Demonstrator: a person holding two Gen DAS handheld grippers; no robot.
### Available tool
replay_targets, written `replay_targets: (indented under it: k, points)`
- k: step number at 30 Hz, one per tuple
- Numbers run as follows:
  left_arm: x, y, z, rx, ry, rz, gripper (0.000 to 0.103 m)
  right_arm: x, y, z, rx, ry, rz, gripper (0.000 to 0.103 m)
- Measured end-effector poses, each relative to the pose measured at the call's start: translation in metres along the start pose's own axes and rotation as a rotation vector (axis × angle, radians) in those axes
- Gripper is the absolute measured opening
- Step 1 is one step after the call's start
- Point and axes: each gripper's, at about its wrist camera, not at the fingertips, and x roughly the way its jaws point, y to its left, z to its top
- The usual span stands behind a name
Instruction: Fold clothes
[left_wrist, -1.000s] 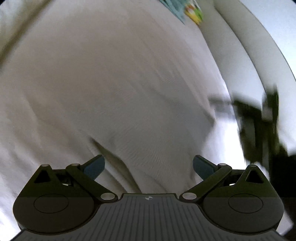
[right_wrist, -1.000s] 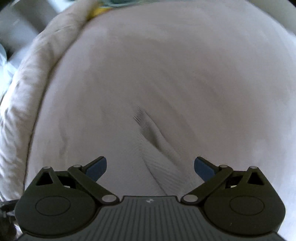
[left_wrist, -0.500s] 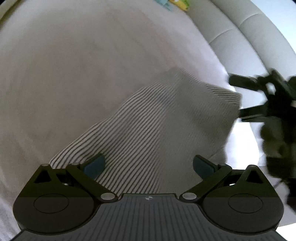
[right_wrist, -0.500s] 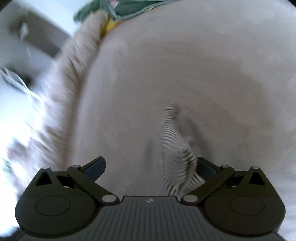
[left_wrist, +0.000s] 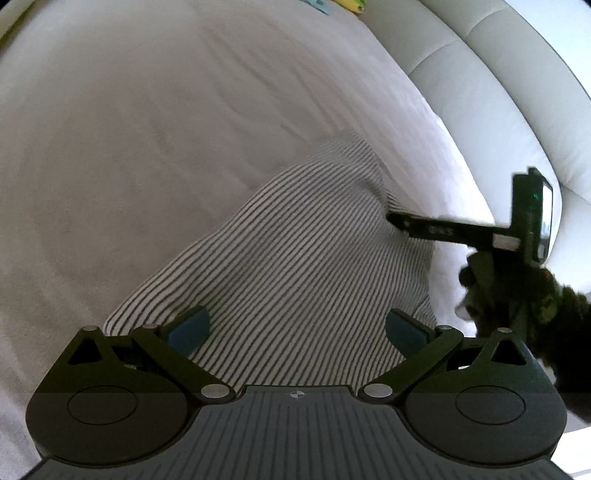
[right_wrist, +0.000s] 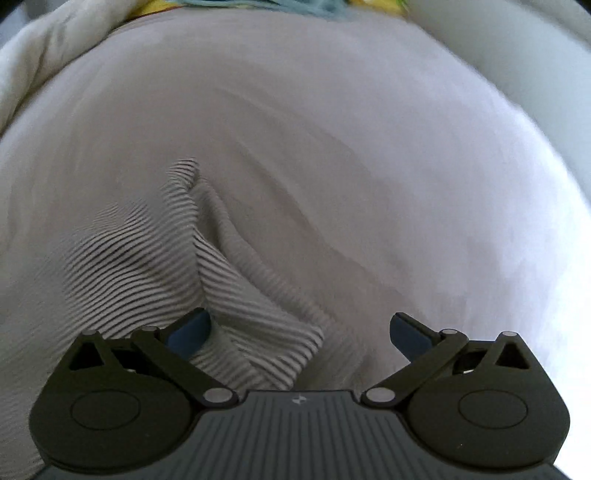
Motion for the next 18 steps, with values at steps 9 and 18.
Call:
replay_targets:
  k: [9,18]
  points:
    - [-0.001,-0.025,0.007,0.007,-0.073,-0.004,0.103,-0.016,0.022,0.015,-0.113,-0.075,-0.016,0.103]
    - [0.011,-0.011,-0.01,-0.033,-0.028,0.034,0.103,0.019,0.065,0.041,-0.222,-0.083,0.009,0.103]
